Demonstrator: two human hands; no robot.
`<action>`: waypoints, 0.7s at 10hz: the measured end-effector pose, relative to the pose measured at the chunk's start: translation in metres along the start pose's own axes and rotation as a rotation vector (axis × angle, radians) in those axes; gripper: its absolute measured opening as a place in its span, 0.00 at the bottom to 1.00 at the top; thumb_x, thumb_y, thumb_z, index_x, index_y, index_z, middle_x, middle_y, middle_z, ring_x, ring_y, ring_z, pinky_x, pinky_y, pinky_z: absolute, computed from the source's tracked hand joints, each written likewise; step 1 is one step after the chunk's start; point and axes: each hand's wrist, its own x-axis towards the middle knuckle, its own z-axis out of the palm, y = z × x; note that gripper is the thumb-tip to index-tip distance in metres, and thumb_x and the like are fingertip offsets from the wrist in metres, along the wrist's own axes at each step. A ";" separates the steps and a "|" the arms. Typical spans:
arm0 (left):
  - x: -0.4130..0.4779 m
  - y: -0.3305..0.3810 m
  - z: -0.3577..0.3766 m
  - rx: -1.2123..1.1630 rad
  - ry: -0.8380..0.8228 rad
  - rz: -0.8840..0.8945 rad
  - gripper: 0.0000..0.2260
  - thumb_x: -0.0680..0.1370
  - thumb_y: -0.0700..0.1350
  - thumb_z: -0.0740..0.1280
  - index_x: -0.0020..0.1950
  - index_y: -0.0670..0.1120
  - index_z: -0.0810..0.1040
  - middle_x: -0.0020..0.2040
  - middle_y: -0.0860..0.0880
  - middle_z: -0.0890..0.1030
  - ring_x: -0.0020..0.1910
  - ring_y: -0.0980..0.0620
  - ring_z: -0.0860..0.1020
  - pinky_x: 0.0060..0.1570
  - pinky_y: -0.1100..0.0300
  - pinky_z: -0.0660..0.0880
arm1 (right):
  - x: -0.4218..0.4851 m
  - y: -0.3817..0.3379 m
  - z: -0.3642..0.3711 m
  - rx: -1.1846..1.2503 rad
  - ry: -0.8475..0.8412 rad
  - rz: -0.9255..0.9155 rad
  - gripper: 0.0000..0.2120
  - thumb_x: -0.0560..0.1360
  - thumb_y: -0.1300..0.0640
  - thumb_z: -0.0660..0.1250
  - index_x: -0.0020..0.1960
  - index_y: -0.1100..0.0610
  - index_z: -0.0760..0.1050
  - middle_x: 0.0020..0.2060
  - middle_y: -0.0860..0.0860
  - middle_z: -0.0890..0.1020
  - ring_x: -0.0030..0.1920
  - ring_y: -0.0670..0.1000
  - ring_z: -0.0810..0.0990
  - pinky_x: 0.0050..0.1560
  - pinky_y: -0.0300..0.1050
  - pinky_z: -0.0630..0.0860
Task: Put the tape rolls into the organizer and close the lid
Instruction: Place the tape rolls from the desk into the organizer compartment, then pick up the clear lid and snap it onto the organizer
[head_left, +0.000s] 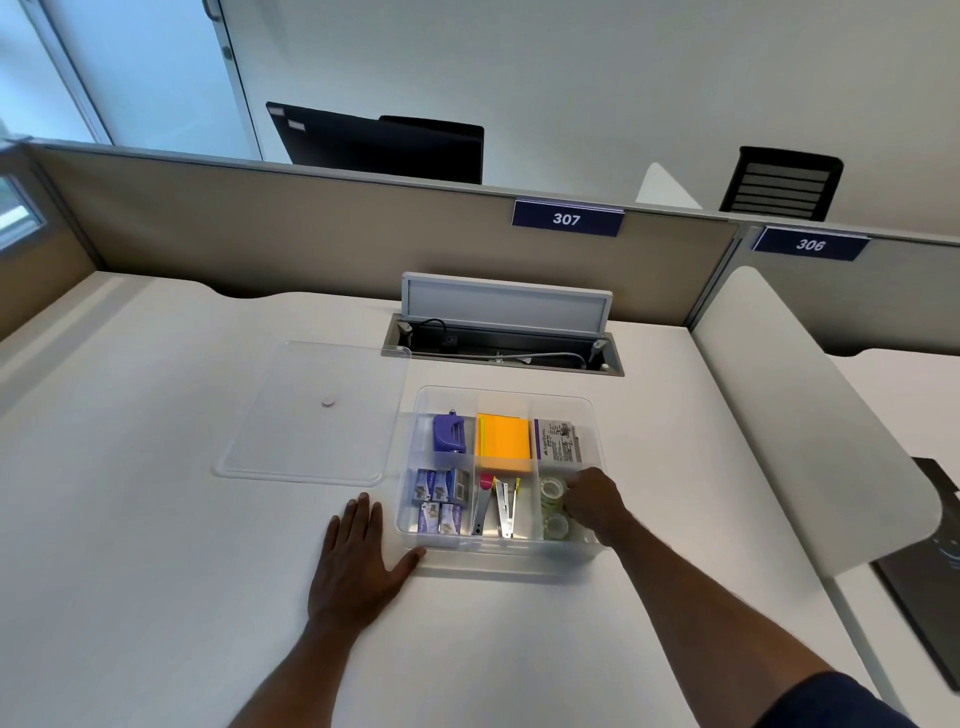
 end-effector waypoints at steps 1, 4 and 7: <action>0.000 0.000 0.000 -0.012 -0.002 0.003 0.44 0.71 0.73 0.46 0.75 0.42 0.57 0.78 0.43 0.57 0.77 0.47 0.52 0.75 0.51 0.47 | -0.002 -0.005 -0.003 -0.040 0.016 0.027 0.15 0.74 0.65 0.61 0.59 0.67 0.75 0.57 0.63 0.80 0.57 0.61 0.79 0.48 0.40 0.73; 0.000 -0.007 0.006 -0.123 -0.029 -0.013 0.46 0.70 0.75 0.44 0.76 0.43 0.54 0.78 0.45 0.53 0.78 0.50 0.48 0.75 0.55 0.42 | -0.012 -0.048 -0.020 -0.010 0.279 0.034 0.08 0.74 0.62 0.60 0.48 0.65 0.74 0.48 0.63 0.80 0.50 0.63 0.79 0.44 0.47 0.73; 0.007 -0.025 -0.030 -0.534 0.117 -0.217 0.21 0.80 0.52 0.58 0.71 0.44 0.67 0.71 0.45 0.71 0.71 0.49 0.67 0.71 0.56 0.61 | -0.018 -0.140 0.012 0.085 0.334 -0.202 0.09 0.72 0.65 0.61 0.42 0.68 0.79 0.40 0.63 0.83 0.43 0.63 0.81 0.38 0.43 0.71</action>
